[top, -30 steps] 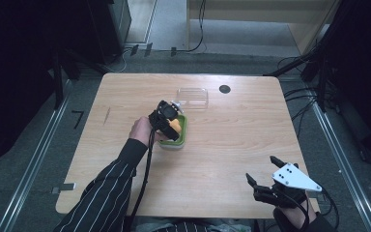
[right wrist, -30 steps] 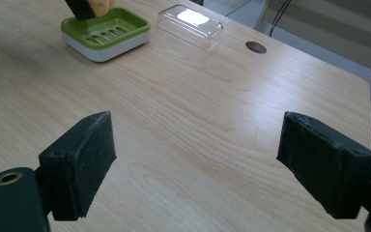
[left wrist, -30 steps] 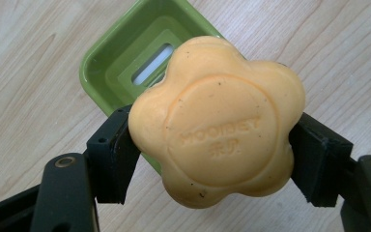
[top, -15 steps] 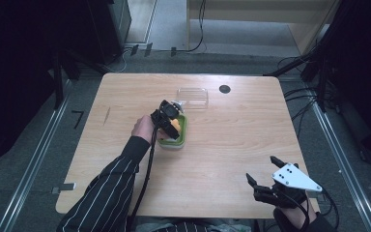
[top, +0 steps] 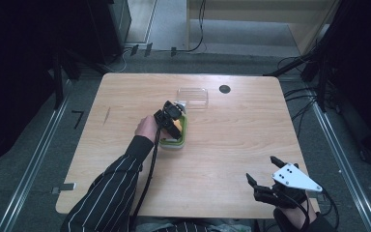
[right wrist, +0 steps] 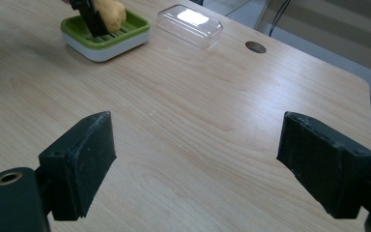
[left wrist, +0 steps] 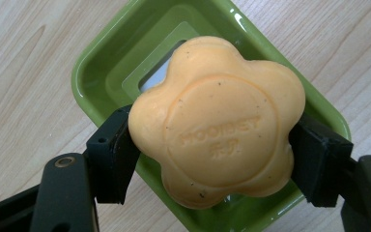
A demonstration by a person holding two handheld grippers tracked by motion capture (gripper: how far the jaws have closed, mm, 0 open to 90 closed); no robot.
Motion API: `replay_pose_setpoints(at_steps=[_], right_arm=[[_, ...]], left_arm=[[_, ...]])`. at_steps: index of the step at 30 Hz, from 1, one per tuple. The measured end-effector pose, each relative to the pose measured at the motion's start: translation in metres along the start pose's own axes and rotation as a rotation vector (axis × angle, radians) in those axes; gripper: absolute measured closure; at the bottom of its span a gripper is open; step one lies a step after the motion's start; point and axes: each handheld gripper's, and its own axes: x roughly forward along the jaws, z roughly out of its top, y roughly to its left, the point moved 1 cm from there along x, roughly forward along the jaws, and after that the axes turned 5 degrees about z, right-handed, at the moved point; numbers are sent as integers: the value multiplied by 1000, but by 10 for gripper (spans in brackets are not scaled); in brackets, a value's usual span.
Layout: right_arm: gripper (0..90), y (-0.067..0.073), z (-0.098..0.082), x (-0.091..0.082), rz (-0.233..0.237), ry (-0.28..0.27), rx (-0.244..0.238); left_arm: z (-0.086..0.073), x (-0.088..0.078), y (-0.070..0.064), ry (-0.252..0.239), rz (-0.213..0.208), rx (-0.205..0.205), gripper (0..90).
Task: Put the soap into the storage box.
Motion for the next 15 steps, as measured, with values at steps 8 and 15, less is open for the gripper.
replay_pose_setpoints(at_steps=[8, 15], right_arm=[[136, 0, 0, 0, 0, 0, -1], [136, 0, 0, 0, 1, 0, -2]], left_arm=[[2, 5, -3, 18, 16, 3, 279], [4, 10, -7, 32, 35, -2, 278]])
